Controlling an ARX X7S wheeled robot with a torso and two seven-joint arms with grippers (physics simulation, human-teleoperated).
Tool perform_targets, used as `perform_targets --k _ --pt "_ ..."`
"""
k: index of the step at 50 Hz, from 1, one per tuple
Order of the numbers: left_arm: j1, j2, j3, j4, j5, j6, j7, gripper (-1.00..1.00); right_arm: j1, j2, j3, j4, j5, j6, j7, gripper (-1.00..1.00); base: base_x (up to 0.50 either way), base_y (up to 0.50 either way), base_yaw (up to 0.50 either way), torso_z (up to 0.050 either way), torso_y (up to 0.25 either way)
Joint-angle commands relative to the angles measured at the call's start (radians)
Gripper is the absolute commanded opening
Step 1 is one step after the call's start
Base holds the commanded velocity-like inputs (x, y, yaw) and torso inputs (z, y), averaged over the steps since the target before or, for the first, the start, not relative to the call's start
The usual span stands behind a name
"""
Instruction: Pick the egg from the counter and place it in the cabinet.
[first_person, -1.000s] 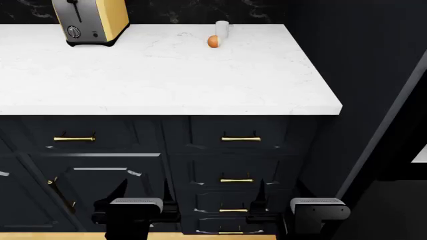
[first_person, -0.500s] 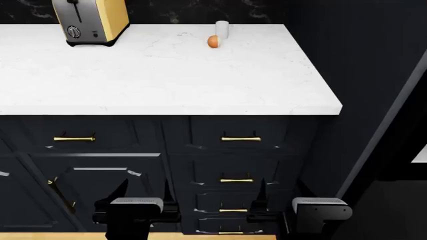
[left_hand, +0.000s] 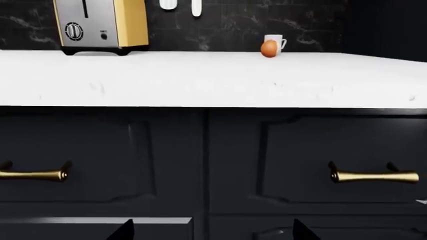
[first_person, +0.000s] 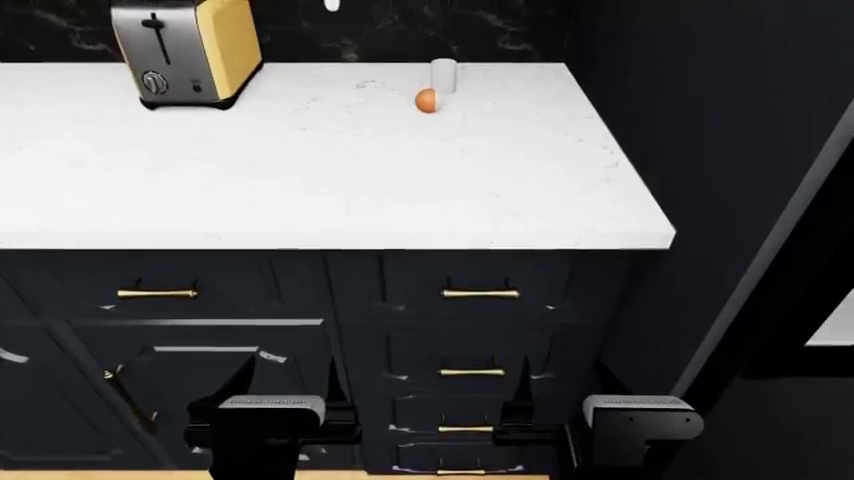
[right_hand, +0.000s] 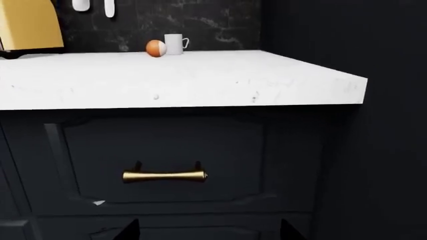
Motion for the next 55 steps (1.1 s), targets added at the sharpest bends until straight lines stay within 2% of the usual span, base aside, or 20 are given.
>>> perform_targets --k 1,27,31,34,43,55 --pt "-0.001 -0.012 0.013 0.0 -0.016 0.002 -0.015 1.0 0.001 0.013 -0.015 0.001 0.013 0.0 0.016 1.0 0.0 0.0 0.0 0.046 0.102" --pt "-0.002 -0.034 0.04 -0.003 -0.043 0.017 -0.039 1.0 0.003 0.037 -0.044 0.004 0.028 -0.008 0.043 1.0 0.0 0.0 0.0 0.046 0.102" --pt "-0.003 -0.038 0.041 0.006 -0.04 0.005 -0.053 1.0 0.003 0.041 -0.047 -0.008 0.028 0.002 0.051 1.0 0.0 0.0 0.0 0.008 0.026" --pt "-0.001 -0.049 0.048 0.066 -0.027 -0.062 -0.072 1.0 0.001 0.046 -0.046 -0.054 0.034 0.05 0.064 1.0 0.0 0.0 0.0 0.0 0.0" --pt "-0.074 -0.082 0.028 0.401 -0.094 -0.424 -0.115 1.0 0.03 0.072 -0.012 -0.325 0.129 0.322 0.105 1.0 0.0 0.0 0.0 0.0 0.0" --pt "-0.197 -0.137 -0.01 0.596 -0.157 -0.654 -0.129 1.0 0.199 0.109 0.028 -0.549 0.24 0.631 0.155 1.0 0.08 0.0 0.0 0.0 0.0"
